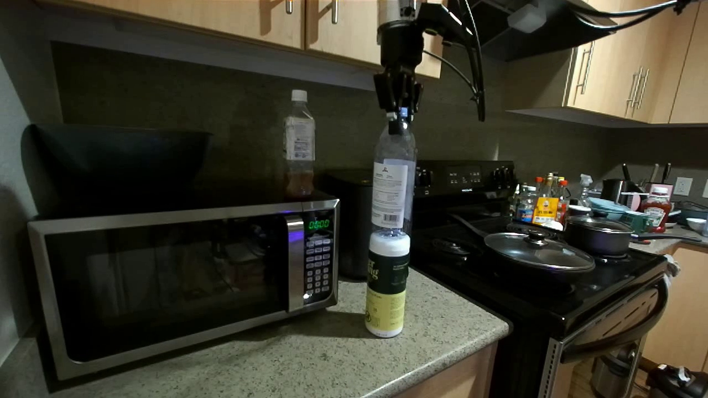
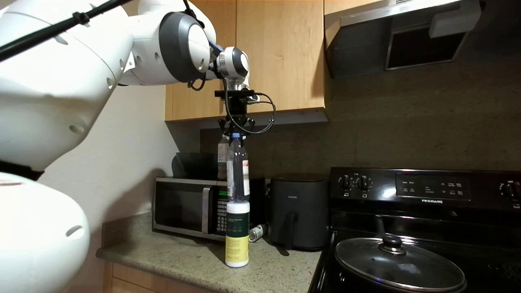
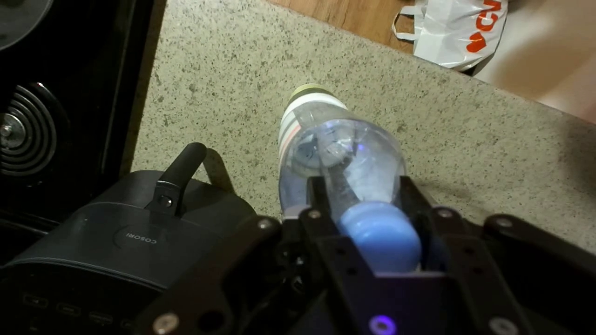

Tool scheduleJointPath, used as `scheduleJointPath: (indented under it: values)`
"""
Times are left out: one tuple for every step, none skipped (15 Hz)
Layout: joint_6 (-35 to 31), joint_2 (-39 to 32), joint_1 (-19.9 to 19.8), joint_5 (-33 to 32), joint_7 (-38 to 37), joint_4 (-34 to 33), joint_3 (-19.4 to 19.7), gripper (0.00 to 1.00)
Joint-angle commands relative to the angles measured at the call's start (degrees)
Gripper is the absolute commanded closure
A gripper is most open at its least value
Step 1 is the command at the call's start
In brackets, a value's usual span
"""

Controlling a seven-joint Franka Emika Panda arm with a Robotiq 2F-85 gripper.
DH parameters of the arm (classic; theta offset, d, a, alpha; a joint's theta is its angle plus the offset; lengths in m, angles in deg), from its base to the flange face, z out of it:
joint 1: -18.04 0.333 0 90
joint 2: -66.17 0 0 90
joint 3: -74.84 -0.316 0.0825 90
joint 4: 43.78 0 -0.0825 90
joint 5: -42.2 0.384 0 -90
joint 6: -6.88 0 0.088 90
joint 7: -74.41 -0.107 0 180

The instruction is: Put the plastic bottle on top of the other bottle on the counter

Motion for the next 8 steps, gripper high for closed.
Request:
scheduleJointPath:
  values:
    - [2.6,-0.9,0.2,-1.2,1.3,-2.1,0.2,0.35]
    - [2.8,-1.0,0.2,-1.2,1.3,-2.2,0.2,0.31]
    - [3.1,-1.0,0.2,-1.2,1.3,-2.3,0.2,0.24]
    - [3.3,-1.0,0.2,-1.2,1.3,-2.4,0.2,0.18]
    - [3.5,-1.0,0.2,-1.2,1.3,-2.4,0.2,0.11]
    - [3.5,-1.0,0.2,-1.1,1.2,-2.4,0.2,0.05]
    - [3.6,-1.0,0.1,-1.0,1.0,-2.5,0.2,0.00]
    - [3.6,-1.0,0.1,-1.0,1.0,-2.5,0.3,0.00]
